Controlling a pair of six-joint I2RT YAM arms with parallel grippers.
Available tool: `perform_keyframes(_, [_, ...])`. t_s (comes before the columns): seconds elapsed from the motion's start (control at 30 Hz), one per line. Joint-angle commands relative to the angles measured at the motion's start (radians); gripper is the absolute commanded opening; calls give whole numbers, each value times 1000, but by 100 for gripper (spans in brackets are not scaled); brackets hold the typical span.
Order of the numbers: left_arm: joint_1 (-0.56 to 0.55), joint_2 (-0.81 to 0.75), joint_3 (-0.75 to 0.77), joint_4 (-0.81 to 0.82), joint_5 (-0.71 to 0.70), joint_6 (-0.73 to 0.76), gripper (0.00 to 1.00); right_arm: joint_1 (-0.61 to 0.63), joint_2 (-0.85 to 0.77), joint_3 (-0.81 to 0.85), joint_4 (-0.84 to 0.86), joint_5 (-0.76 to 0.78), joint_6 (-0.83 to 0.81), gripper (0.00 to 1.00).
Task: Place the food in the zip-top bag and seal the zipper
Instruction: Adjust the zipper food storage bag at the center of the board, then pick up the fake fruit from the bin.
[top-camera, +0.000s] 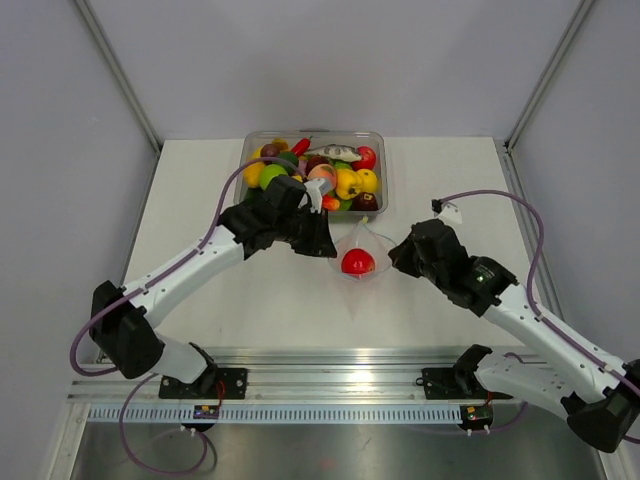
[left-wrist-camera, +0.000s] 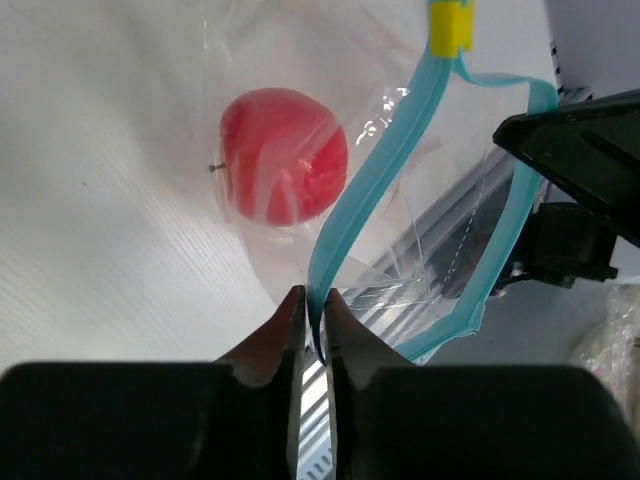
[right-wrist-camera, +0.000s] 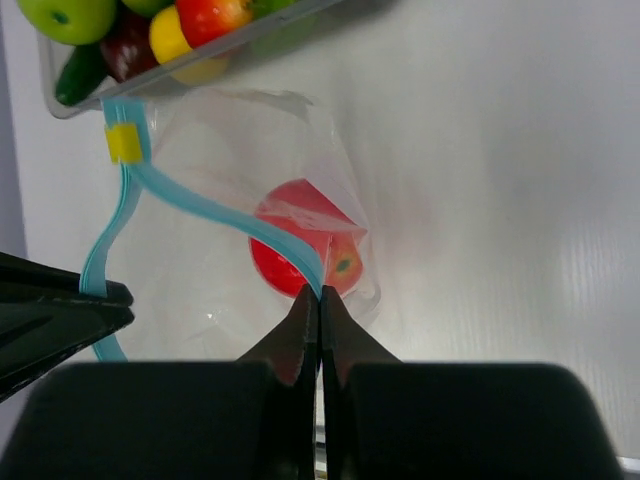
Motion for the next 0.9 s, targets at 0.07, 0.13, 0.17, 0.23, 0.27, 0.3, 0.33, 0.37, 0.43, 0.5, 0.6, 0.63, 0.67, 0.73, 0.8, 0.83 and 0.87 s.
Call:
perform_keyframes(0.07, [14, 114, 12, -19, 55, 70, 65, -6, 23, -114, 17, -4, 27, 0])
perform_keyframes(0.13, [18, 119, 33, -42, 55, 96, 73, -6, 14, -128, 22, -14, 40, 0])
perform_keyframes(0.17, [20, 113, 58, -58, 50, 102, 75, -6, 12, -131, 23, -18, 41, 0])
perform_keyframes(0.23, [29, 88, 92, -83, 46, 117, 76, -6, 12, -119, 20, -27, 35, 0])
perform_keyframes(0.27, [47, 81, 128, -94, 47, 122, 76, -7, 15, -95, 8, -30, 30, 0])
perform_keyframes(0.3, [61, 64, 147, -102, 49, 125, 75, -6, 20, -79, -3, -30, 17, 0])
perform_keyframes(0.33, [75, 58, 161, -108, 47, 131, 74, -6, 21, -64, -13, -27, 11, 0])
perform_keyframes(0.37, [111, 52, 176, -117, 38, 133, 74, -6, 27, -49, -27, -27, 6, 0])
perform_keyframes(0.43, [153, 48, 207, -118, 37, 126, 73, -6, 29, -19, -33, -24, -8, 0])
perform_keyframes(0.5, [207, 58, 239, -126, -6, 114, 74, -6, 34, 2, -33, -27, -19, 0])
perform_keyframes(0.6, [236, 110, 283, -135, -152, 106, 93, -6, 52, 20, -15, -41, -29, 0])
perform_keyframes(0.63, [239, 134, 335, -143, -178, 113, 93, -6, 57, 22, -7, -51, -32, 0])
perform_keyframes(0.67, [241, 194, 374, -163, -230, 114, 94, -6, 69, 28, 3, -57, -37, 0])
perform_keyframes(0.73, [241, 267, 452, -168, -270, 107, 95, -6, 87, 33, 13, -70, -46, 0])
perform_keyframes(0.8, [241, 304, 483, -151, -296, 84, 95, -6, 93, 34, 28, -77, -52, 0])
perform_keyframes(0.83, [241, 324, 512, -132, -324, 74, 95, -6, 95, 33, 36, -84, -52, 0])
perform_keyframes(0.87, [241, 358, 526, -128, -336, 64, 98, -6, 96, 33, 39, -84, -52, 0])
